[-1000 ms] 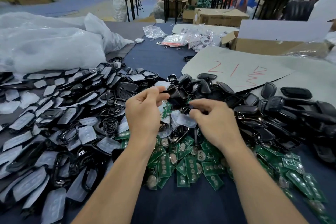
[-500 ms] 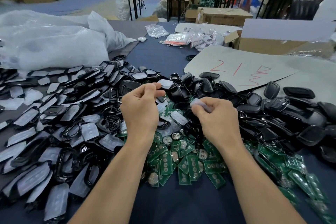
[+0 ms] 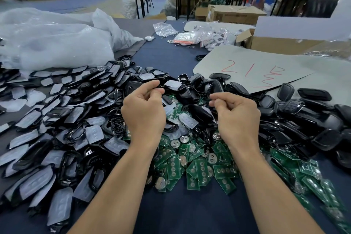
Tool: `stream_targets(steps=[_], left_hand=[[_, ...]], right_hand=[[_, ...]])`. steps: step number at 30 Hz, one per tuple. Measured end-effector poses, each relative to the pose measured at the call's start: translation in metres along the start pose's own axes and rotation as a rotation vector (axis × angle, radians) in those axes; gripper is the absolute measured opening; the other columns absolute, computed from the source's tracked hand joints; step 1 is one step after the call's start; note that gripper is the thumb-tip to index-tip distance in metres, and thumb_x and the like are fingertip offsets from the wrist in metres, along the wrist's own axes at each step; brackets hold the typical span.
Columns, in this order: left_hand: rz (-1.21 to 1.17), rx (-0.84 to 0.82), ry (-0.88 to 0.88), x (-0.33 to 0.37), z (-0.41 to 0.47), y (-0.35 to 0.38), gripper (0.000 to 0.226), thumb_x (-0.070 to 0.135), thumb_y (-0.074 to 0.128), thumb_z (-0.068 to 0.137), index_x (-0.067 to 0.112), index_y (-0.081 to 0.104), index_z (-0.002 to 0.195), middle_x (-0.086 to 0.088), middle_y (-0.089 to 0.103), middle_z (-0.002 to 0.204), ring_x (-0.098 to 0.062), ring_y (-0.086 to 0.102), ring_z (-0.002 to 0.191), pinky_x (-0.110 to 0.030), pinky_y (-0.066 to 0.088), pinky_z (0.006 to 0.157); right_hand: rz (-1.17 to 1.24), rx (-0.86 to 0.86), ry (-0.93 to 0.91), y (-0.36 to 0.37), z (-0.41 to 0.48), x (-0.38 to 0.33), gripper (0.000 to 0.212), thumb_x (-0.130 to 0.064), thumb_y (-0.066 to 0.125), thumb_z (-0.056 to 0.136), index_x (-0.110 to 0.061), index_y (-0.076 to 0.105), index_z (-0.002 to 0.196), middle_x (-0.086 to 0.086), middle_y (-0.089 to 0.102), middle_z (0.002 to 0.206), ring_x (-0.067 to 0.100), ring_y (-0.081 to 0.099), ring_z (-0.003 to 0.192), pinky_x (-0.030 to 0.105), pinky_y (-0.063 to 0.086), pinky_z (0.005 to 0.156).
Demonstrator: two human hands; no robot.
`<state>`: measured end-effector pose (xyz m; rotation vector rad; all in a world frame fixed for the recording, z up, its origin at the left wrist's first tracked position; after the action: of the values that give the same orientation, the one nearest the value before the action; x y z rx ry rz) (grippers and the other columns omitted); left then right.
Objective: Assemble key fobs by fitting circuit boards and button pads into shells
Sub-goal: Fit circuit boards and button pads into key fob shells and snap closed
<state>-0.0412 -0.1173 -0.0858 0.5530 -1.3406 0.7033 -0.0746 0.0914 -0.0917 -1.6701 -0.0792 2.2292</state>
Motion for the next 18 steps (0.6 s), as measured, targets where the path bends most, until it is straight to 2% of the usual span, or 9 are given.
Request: stream_targets(steps=[2,5,6,7,9,10,13,15,18], left_hand=[[0.024,-0.010,0.007,0.000,0.000,0.001,0.028,0.011,0.062,0.091,0.034,0.079,0.092,0.022,0.077,0.080,-0.004,0.040,0.035,-0.015,0.031,0.036],[0.051,-0.011,0.008,0.001,-0.002,0.001,0.027,0.013,0.063,0.090,0.035,0.079,0.088,0.023,0.076,0.077,-0.002,0.046,0.038,-0.015,0.035,0.038],[0.059,-0.010,0.012,0.001,-0.002,0.001,0.026,0.015,0.063,0.089,0.035,0.079,0.086,0.024,0.076,0.076,-0.001,0.050,0.041,-0.014,0.038,0.040],[0.067,-0.011,0.016,0.002,-0.003,0.001,0.024,0.017,0.063,0.087,0.036,0.078,0.084,0.025,0.075,0.075,0.000,0.054,0.044,-0.012,0.040,0.042],[0.078,-0.018,0.019,0.003,-0.004,0.001,0.022,0.022,0.063,0.084,0.038,0.078,0.081,0.025,0.075,0.073,0.001,0.054,0.045,-0.012,0.041,0.045],[0.082,-0.023,0.018,0.003,-0.004,0.001,0.022,0.023,0.063,0.084,0.038,0.078,0.081,0.025,0.075,0.073,0.001,0.052,0.044,-0.013,0.040,0.044],[0.084,-0.019,0.022,0.003,-0.005,-0.001,0.022,0.022,0.063,0.084,0.038,0.078,0.082,0.025,0.074,0.073,0.000,0.050,0.042,-0.013,0.038,0.044],[0.082,-0.008,0.026,0.004,-0.004,-0.004,0.023,0.020,0.063,0.085,0.037,0.079,0.083,0.026,0.075,0.074,0.000,0.049,0.041,-0.013,0.037,0.044],[0.072,0.003,0.023,0.003,-0.003,-0.006,0.025,0.016,0.063,0.087,0.035,0.079,0.084,0.026,0.075,0.076,-0.001,0.046,0.037,-0.012,0.035,0.042]], right_hand=[[-0.071,-0.042,-0.040,0.001,-0.002,-0.004,0.028,-0.013,0.063,0.090,-0.034,0.079,0.079,-0.016,0.073,0.064,0.003,0.053,0.041,0.010,0.037,0.044],[-0.266,-0.185,-0.115,0.007,-0.008,-0.013,0.014,-0.028,0.068,0.082,-0.033,0.079,0.076,-0.018,0.068,0.057,0.003,0.055,0.045,0.015,0.047,0.052],[-0.335,-0.268,-0.096,0.011,-0.011,-0.015,0.012,-0.039,0.069,0.079,-0.035,0.079,0.081,-0.020,0.070,0.062,0.000,0.060,0.053,0.019,0.054,0.060],[-0.405,-0.370,-0.059,0.016,-0.014,-0.014,0.023,-0.049,0.069,0.075,-0.038,0.080,0.092,-0.023,0.075,0.076,-0.002,0.067,0.067,0.024,0.059,0.071],[-0.556,-0.541,-0.020,0.024,-0.022,-0.011,0.052,-0.056,0.071,0.074,-0.041,0.070,0.125,-0.017,0.075,0.115,0.011,0.070,0.103,0.036,0.057,0.095],[-0.613,-0.568,-0.021,0.027,-0.024,-0.011,0.060,-0.055,0.072,0.078,-0.043,0.062,0.136,-0.010,0.070,0.128,0.020,0.067,0.111,0.040,0.054,0.101],[-0.610,-0.527,-0.020,0.027,-0.023,-0.007,0.055,-0.045,0.068,0.090,-0.043,0.054,0.143,0.003,0.063,0.136,0.033,0.066,0.102,0.045,0.053,0.099],[-0.585,-0.443,-0.035,0.024,-0.020,-0.007,0.043,-0.036,0.064,0.095,-0.038,0.061,0.138,0.004,0.068,0.129,0.030,0.066,0.094,0.045,0.055,0.095],[-0.548,-0.279,-0.064,0.015,-0.019,-0.011,0.033,-0.020,0.056,0.097,-0.032,0.073,0.123,0.002,0.078,0.107,0.019,0.059,0.073,0.044,0.058,0.088]])
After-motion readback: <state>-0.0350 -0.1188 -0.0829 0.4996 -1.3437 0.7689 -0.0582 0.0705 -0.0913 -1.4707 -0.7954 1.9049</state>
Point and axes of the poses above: each hand's wrist, its own z-axis towards the middle knuckle, its own y-axis out of the palm, x = y × z, the point moved 4 cm from there along z, towards the middle knuckle
